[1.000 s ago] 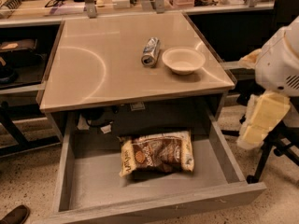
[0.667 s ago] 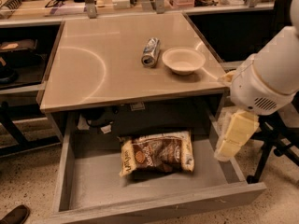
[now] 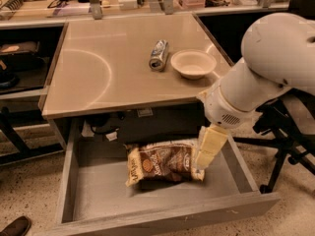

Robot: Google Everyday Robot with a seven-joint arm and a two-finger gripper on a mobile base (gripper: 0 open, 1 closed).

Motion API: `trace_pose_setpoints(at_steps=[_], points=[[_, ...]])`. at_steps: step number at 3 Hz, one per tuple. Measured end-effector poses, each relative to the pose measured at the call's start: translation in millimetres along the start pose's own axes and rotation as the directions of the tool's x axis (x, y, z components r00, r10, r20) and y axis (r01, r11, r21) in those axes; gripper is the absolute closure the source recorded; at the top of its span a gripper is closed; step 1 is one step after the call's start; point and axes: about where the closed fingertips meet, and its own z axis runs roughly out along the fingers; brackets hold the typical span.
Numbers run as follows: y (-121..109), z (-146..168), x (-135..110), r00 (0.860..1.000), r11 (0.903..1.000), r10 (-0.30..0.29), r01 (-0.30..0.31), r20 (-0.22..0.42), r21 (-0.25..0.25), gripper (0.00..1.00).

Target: Pick brown chip bag from top drawer and place on counter

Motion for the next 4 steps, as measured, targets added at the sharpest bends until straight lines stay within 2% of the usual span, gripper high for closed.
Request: trace_pose_setpoints(at_steps=[1,4], points=[[4,37,-12,1.0,0.9989,-0.015,0.016,0.018,-0.044,0.0],[18,106,-31,0.996,0.9881,-0.08,0.084,0.04,-0.129,0.0]])
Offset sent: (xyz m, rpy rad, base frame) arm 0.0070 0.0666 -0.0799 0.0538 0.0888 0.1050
